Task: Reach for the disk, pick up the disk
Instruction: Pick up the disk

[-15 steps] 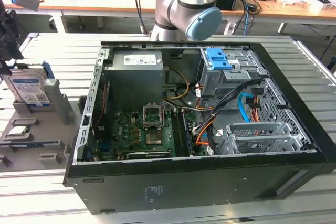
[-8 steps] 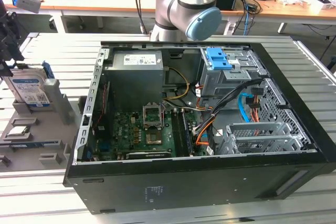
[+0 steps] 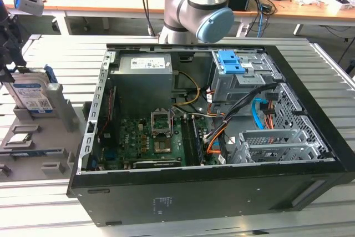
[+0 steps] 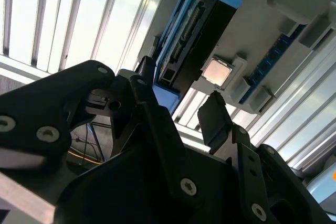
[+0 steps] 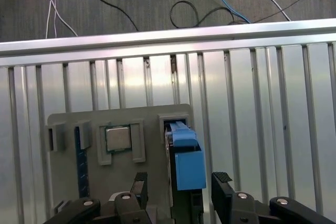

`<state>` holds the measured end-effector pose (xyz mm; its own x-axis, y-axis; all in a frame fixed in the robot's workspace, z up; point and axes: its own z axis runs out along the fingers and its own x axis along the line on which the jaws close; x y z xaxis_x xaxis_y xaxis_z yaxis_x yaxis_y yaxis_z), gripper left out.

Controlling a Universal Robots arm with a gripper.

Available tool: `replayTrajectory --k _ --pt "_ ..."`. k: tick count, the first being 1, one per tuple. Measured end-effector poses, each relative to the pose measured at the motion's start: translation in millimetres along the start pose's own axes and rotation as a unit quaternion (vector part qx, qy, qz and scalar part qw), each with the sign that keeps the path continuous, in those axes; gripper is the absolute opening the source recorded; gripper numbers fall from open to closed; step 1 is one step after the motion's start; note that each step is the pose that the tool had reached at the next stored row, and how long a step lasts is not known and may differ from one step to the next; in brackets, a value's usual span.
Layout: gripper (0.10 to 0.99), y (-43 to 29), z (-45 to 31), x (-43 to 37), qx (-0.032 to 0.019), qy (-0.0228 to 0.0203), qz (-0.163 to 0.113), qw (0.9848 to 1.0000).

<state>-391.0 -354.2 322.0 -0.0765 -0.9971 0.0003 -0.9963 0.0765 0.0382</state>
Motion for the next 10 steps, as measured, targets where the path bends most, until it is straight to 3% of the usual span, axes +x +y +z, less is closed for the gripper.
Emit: replayTrajectory --k 7,10 --pt "0.600 -0.3 6.4 -0.2 0.0000 0.0000 0.000 1.0000" --pt "0.600 0.7 8.5 -4.9 0.0001 0.0001 -0.002 1.0000"
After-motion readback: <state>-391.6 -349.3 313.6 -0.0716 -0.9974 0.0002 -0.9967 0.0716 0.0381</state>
